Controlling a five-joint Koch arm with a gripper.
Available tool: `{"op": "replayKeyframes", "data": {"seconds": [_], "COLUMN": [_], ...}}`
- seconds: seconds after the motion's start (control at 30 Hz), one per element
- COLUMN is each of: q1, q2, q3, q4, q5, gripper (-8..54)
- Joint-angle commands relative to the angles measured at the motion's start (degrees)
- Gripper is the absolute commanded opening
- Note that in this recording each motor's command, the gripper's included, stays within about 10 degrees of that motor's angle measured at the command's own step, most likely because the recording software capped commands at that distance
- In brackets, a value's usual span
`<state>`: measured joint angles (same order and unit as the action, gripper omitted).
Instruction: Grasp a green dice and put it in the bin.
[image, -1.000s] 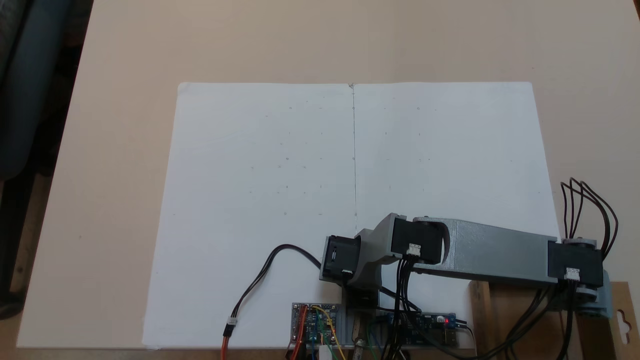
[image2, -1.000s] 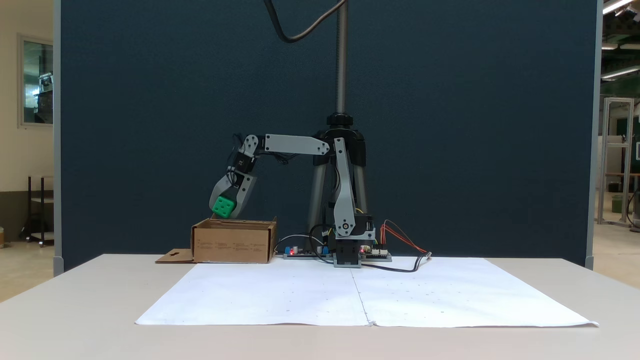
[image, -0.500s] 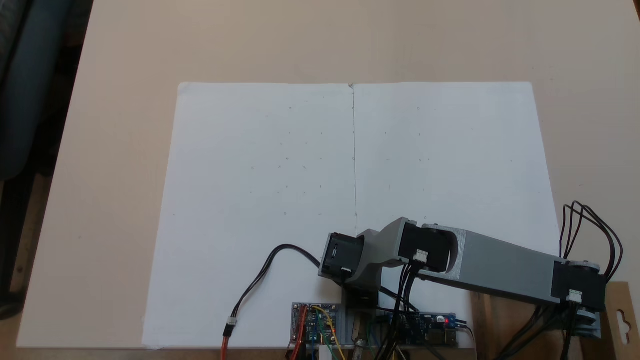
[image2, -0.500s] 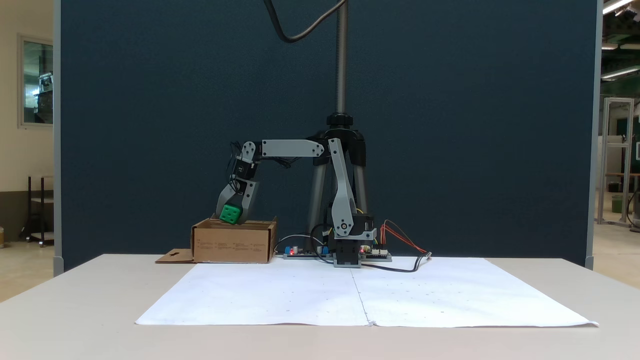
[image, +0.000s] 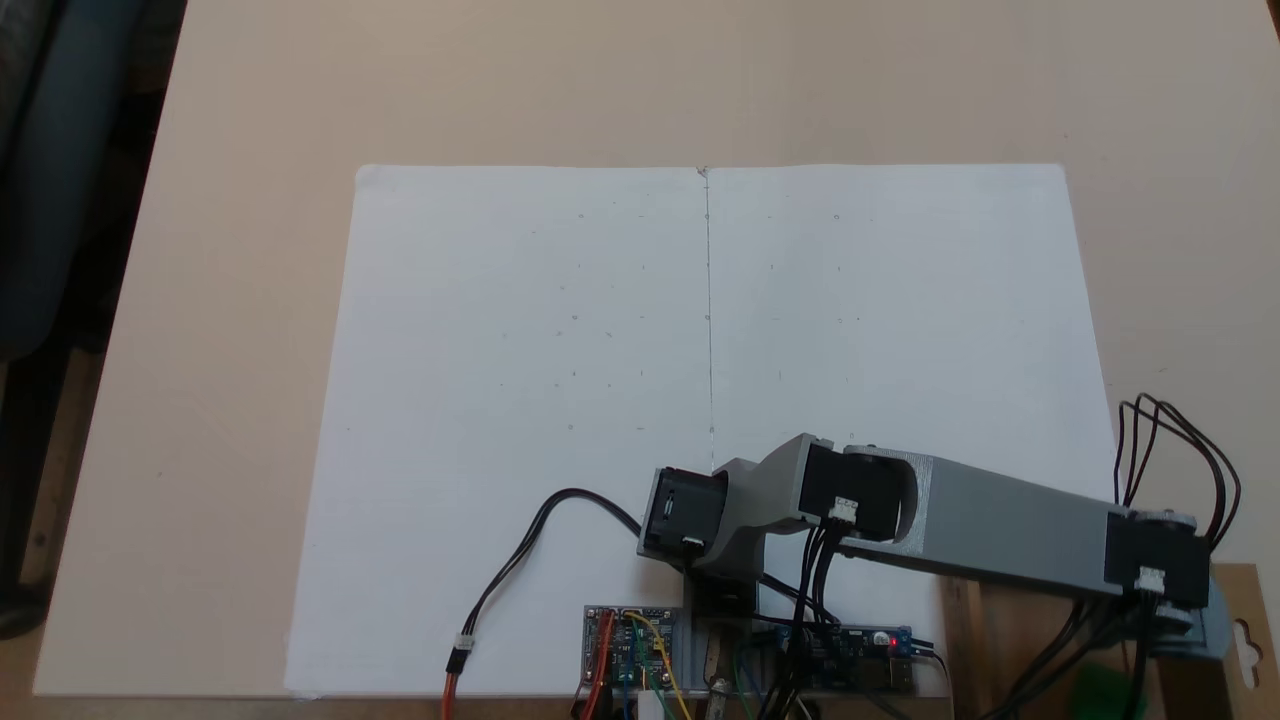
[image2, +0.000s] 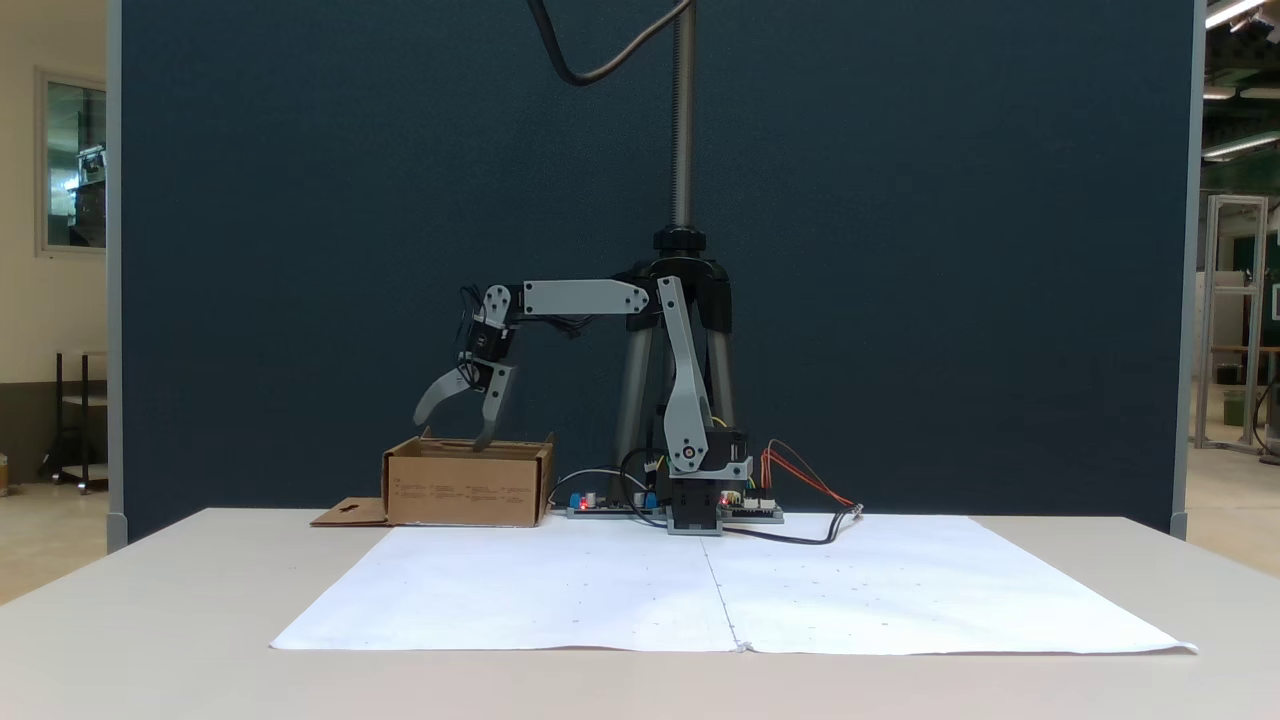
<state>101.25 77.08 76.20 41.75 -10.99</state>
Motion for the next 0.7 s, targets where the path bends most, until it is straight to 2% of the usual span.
{"op": "replayKeyframes", "data": {"seconds": [0.0, 0.13, 0.23, 0.67], "q1": [-2.02, -9.93, -19.34, -56.6], "q2": [2.2, 4.48, 6.42, 11.51], "q3": [-0.35, -0.35, -0.35, -0.18], "q4": [-8.17, -18.0, -25.22, -25.22], "q5": [4.83, 12.57, 12.66, 12.39], "gripper": [43.8, 43.8, 43.8, 43.9]}}
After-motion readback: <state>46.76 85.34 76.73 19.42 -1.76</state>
